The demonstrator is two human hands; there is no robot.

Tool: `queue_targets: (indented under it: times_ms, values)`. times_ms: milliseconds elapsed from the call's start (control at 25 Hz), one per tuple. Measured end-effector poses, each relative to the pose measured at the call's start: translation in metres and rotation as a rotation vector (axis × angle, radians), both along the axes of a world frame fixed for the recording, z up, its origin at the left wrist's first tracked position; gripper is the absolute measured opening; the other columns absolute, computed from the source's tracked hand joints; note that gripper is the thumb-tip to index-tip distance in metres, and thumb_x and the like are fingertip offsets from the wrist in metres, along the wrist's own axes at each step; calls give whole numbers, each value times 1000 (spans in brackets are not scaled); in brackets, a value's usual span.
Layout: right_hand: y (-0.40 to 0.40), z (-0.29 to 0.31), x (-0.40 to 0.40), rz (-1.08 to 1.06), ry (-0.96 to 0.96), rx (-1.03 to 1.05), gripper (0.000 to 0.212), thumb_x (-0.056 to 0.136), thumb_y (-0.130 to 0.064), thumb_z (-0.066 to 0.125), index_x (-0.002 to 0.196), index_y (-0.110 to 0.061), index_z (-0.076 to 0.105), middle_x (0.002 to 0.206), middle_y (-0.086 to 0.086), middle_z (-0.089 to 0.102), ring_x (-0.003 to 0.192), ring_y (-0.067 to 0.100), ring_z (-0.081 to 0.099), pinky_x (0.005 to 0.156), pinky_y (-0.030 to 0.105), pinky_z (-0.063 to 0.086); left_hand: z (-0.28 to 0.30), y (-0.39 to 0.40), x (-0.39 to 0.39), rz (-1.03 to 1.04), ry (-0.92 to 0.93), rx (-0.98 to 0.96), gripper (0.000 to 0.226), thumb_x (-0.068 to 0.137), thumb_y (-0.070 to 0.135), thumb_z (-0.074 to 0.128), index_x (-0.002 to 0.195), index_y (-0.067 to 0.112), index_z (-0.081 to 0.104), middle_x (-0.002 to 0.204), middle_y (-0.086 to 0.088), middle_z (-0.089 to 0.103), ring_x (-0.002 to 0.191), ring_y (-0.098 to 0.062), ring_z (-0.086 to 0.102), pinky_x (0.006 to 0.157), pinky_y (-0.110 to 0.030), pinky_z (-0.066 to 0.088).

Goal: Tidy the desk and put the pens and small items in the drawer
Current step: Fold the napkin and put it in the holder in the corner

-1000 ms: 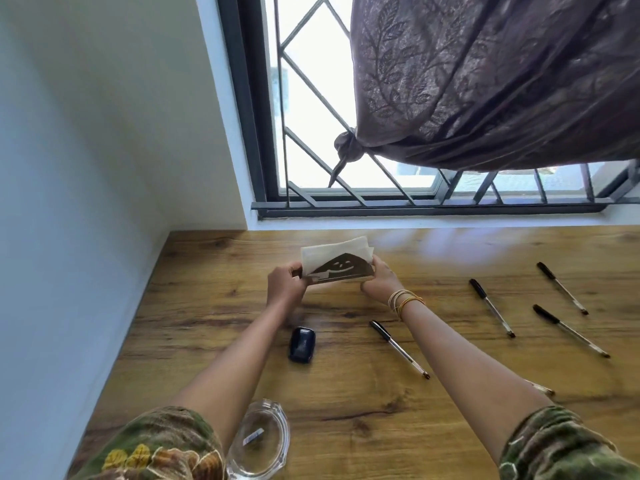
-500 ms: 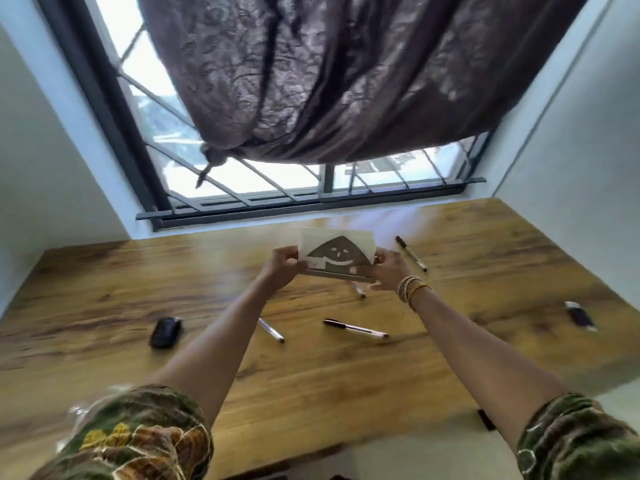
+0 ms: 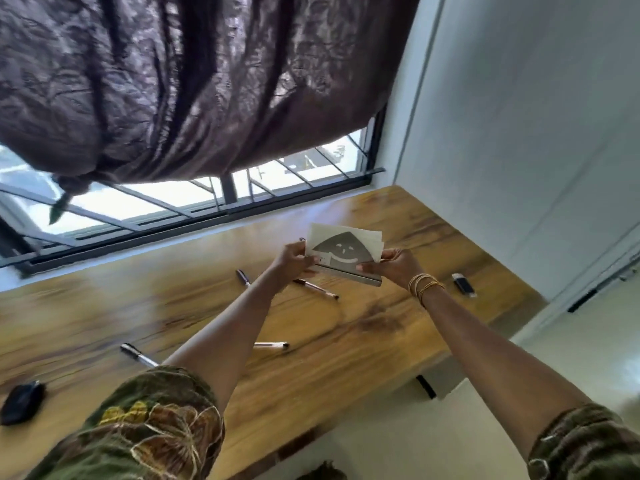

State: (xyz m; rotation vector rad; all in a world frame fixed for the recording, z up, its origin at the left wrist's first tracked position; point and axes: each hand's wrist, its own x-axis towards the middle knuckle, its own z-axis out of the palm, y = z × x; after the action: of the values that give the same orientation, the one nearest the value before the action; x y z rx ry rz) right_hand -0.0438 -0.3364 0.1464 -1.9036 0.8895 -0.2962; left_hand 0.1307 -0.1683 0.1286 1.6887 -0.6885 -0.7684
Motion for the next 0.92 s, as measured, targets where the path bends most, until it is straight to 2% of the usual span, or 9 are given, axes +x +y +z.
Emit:
queue_targets:
  times_ms: [80, 200, 320, 400, 440, 520, 600, 760, 920]
  values:
    - [-20, -6, -5, -28, -30, 11, 31, 55, -41, 90, 79, -25, 78, 82, -1, 77, 78, 14, 70, 74, 34, 56, -4, -28, 1, -21, 12, 26, 27, 90, -9, 54, 116, -2, 58, 84, -11, 61, 63, -14, 64, 54, -20, 57]
    - [-54, -19, 1, -74, -88, 31, 24, 61, -27, 90, 81, -20, 78, 81, 3, 75, 74, 11, 65, 72, 33, 54, -20, -74, 11, -21, 37, 40, 28, 88, -9, 57, 116, -8, 58, 92, -19, 60, 52, -8, 64, 53, -25, 57]
    - [-93, -32, 16, -121, -116, 100, 23, 61, -22, 90, 81, -20, 77, 80, -1, 74, 76, 10, 65, 73, 29, 53, -31, -119, 20, 31, 51, 65, 35, 89, -5, 57, 124, -4, 56, 94, -15, 62, 52, -6, 64, 53, -25, 57]
    - [-118, -41, 27, -177, -122, 178, 23, 61, -21, 90, 80, -21, 77, 81, -2, 74, 77, 10, 66, 76, 27, 54, -37, -146, 26, 79, 33, 83, 41, 89, 4, 62, 130, 5, 54, 98, -12, 63, 63, -11, 65, 57, -29, 56]
    - [-128, -45, 32, -212, -133, 206, 25, 61, -20, 90, 82, -19, 77, 81, -2, 74, 77, 10, 66, 76, 26, 54, -40, -158, 28, 95, 23, 93, 48, 87, 11, 67, 132, 10, 50, 103, -13, 64, 74, -17, 65, 64, -34, 56]
    - [-152, -52, 44, -313, -157, 235, 28, 60, -20, 90, 84, -14, 77, 79, -1, 73, 74, 12, 66, 69, 22, 54, -53, -184, 32, 133, -31, 159, 68, 82, 25, 73, 140, 14, 40, 124, -17, 59, 106, -30, 60, 88, -43, 51]
    - [-172, -56, 55, -411, -188, 242, 27, 61, -20, 90, 82, -9, 75, 72, -2, 70, 66, 12, 63, 59, 21, 53, -65, -201, 28, 123, -148, 269, 75, 83, 27, 72, 145, 10, 34, 142, -18, 46, 129, -32, 45, 107, -41, 40]
    - [-216, -62, 73, -499, -195, 163, 34, 62, -21, 89, 89, -6, 76, 79, 3, 71, 72, 18, 65, 64, 23, 51, -90, -223, 12, -5, -471, 441, 70, 87, 34, 63, 147, 15, 32, 153, -8, 34, 138, -25, 36, 112, -38, 31]
    - [-256, -71, 87, -558, -177, 189, 42, 59, -21, 90, 96, -6, 75, 86, 6, 73, 77, 21, 68, 67, 24, 49, -114, -238, 9, -58, -634, 540, 71, 89, 48, 53, 150, 28, 24, 162, 7, 10, 149, -11, 4, 120, -37, 3]
